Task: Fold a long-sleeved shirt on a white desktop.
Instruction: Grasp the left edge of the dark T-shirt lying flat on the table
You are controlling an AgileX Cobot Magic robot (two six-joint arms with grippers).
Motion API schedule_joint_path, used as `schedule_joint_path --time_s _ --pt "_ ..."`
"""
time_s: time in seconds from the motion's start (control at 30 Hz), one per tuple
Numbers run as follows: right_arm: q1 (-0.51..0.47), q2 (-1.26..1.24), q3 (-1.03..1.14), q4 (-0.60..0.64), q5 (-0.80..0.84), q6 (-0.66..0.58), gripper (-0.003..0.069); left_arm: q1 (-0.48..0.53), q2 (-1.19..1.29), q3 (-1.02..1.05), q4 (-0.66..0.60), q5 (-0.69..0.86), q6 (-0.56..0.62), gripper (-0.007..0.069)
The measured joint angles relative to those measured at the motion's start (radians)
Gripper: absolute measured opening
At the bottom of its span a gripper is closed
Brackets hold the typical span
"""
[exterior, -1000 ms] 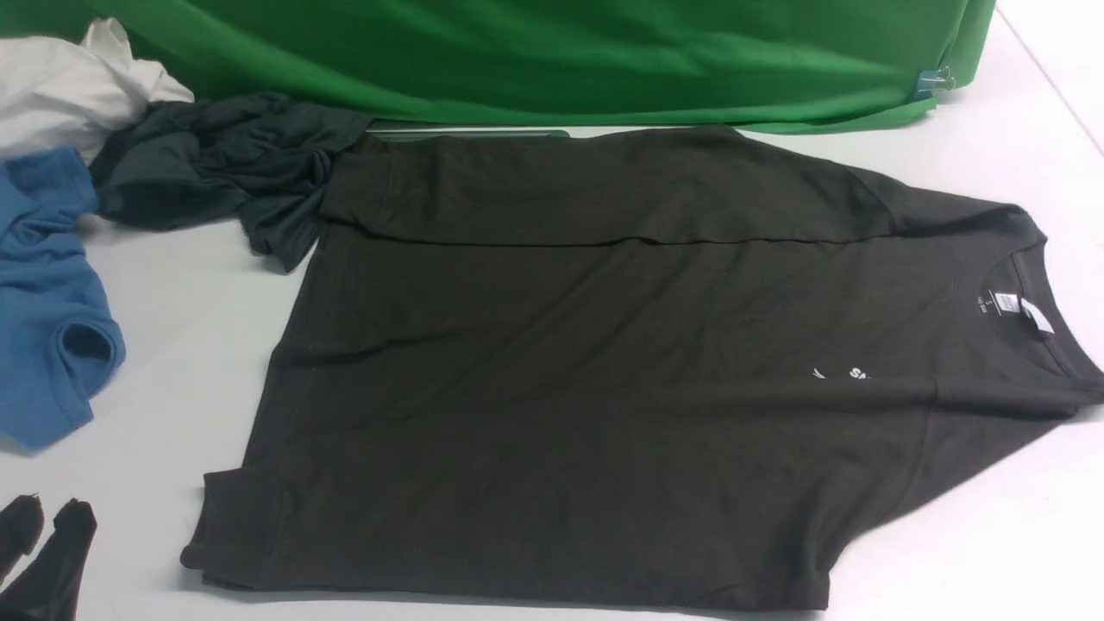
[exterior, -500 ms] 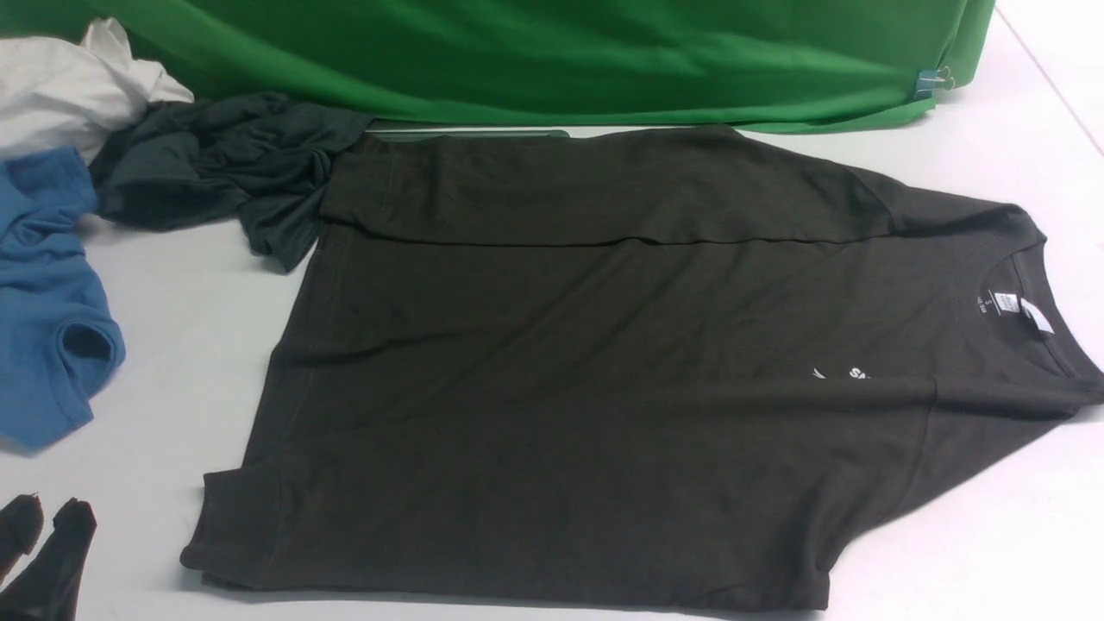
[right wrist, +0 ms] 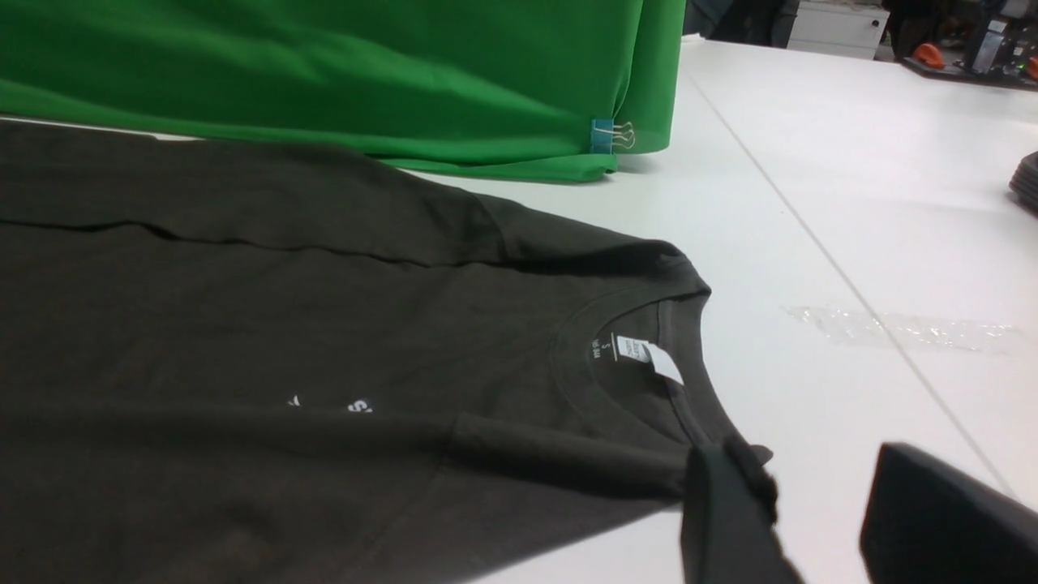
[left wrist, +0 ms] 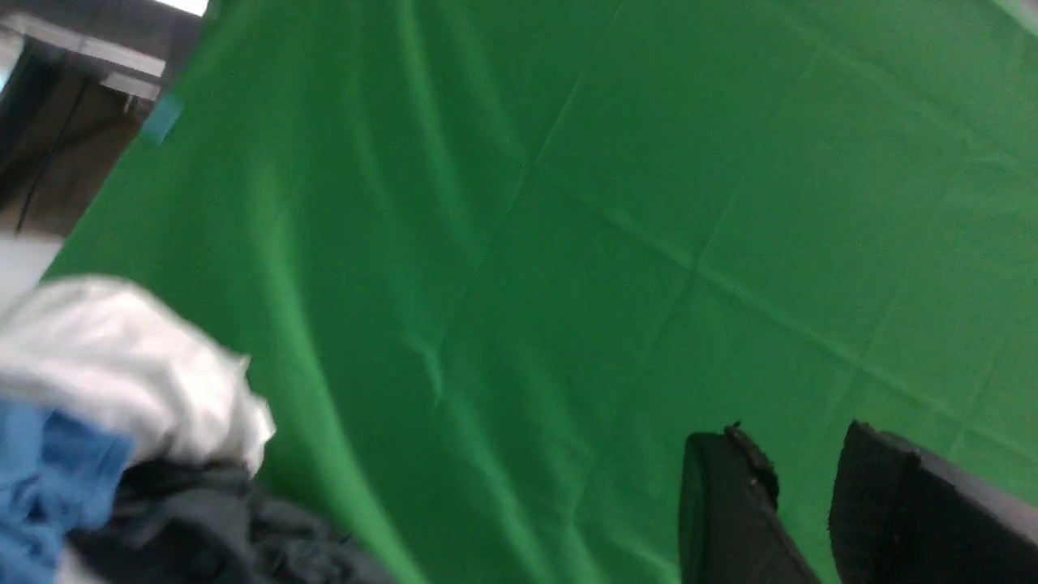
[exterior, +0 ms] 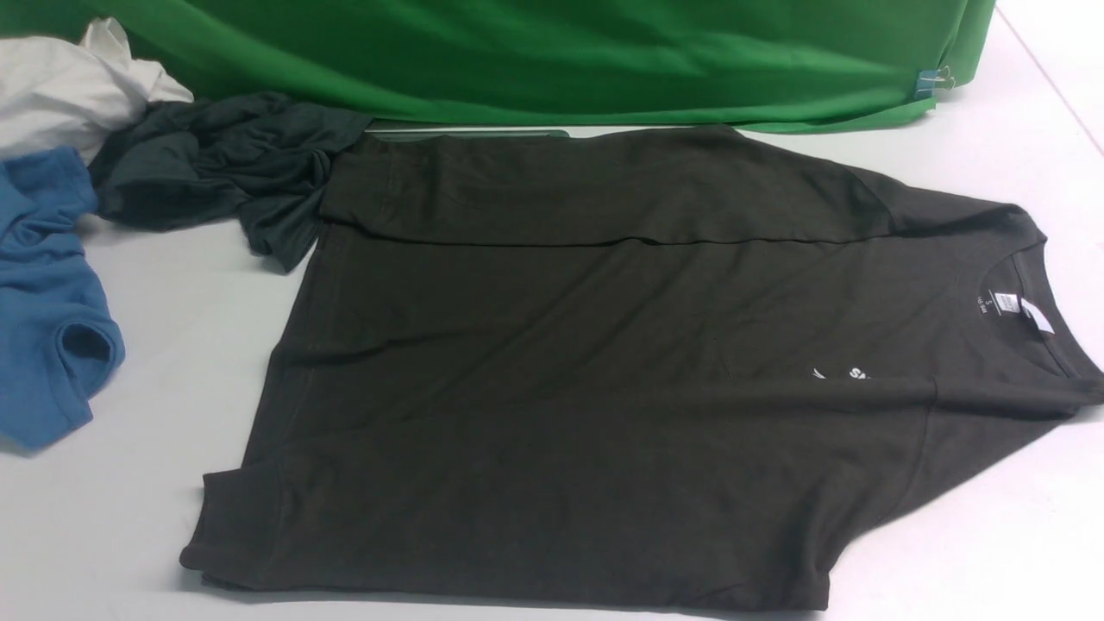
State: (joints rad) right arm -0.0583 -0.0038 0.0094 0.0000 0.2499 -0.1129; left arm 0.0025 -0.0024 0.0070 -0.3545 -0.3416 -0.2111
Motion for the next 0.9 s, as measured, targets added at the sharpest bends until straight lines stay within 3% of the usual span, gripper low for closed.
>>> schedule_joint_path --time_s 0.07,0.13,0.17,0.23,0.33,0.47,0.9 --pt "0.0 0.0 0.0 0.0 0.0 0.0 0.0241 0.0 0.0 -0.001 0.088 0.017 -0.11 0.0199" --pt "0.0 0.0 0.0 0.0 0.0 0.0 0.0241 0.0 0.005 -0.019 0.285 0.086 -0.263 0.0167" --pt "0.0 0.0 0.0 0.0 0.0 0.0 0.0241 0.0 0.007 -0.022 0.285 0.086 -0.278 0.0163" --pt "0.0 0.0 0.0 0.0 0.0 0.0 0.0241 -0.004 0.065 -0.061 0.532 0.153 -0.47 0.0119" --pt "0.0 0.0 0.0 -0.005 0.0 0.0 0.0241 -0.027 0.158 -0.072 0.674 0.153 -0.6 0.0084" --pt "0.0 0.0 0.0 0.0 0.001 0.0 0.0241 -0.085 0.347 -0.075 0.753 0.121 -0.65 0.0068" --pt "0.0 0.0 0.0 0.0 0.0 0.0 0.0241 -0.242 0.877 -0.258 0.985 0.029 -0.658 0.0062"
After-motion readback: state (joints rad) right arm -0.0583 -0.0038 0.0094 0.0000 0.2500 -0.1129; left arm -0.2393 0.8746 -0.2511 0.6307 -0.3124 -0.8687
